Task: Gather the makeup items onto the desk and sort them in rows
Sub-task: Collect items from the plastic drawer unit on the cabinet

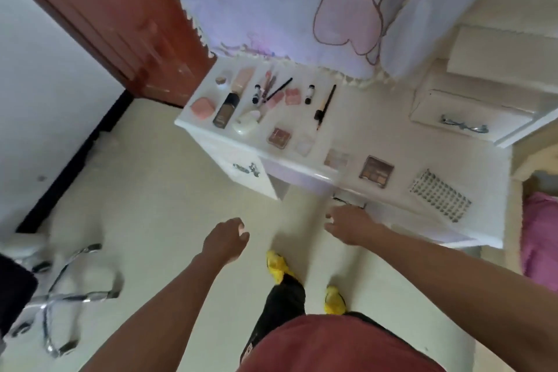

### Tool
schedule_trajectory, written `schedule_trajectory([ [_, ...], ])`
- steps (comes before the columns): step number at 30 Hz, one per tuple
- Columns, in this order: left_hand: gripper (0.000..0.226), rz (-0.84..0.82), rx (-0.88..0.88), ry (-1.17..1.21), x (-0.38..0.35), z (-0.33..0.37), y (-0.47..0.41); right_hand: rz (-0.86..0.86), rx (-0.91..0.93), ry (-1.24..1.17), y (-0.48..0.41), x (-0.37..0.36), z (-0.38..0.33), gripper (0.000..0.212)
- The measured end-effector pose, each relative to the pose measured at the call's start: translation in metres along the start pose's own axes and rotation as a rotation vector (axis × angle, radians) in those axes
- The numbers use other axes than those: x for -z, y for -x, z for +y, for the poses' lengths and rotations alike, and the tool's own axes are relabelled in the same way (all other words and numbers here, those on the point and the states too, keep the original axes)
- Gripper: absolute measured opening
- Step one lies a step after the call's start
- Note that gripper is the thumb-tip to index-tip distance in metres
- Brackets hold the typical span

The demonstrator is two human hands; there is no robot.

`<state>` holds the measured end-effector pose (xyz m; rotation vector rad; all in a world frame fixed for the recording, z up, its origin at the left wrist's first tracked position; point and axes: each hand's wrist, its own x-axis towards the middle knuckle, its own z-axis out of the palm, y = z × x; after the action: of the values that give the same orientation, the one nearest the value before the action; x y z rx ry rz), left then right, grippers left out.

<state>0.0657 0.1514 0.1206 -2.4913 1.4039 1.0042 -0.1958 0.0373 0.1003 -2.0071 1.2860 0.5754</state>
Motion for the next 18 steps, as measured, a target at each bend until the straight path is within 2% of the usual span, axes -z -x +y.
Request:
schedule_trajectory([
  [1, 0.032, 0.012, 0.04, 0.008, -0.001, -0.012, 0.02, -0.017, 0.069, 0.069, 0.0, 0.001, -0.014, 0.054],
  [4, 0.034, 0.085, 0.15, 0.051, -0.007, -0.059, 0.071, 0.021, 0.259, 0.241, 0.002, 0.004, -0.068, 0.021],
  [8, 0.035, 0.167, 0.336, 0.163, -0.018, -0.126, 0.138, 0.036, 0.463, 0.478, 0.013, -0.012, -0.158, 0.033],
  [12, 0.036, 0.239, 0.497, 0.281, -0.038, -0.191, 0.208, 0.014, 0.649, 0.609, 0.035, -0.051, -0.25, 0.04],
  [18, 0.039, 0.267, 0.74, 0.467, -0.102, -0.308, 0.344, -0.114, 0.879, 0.801, 0.092, -0.165, -0.396, 0.038],
])
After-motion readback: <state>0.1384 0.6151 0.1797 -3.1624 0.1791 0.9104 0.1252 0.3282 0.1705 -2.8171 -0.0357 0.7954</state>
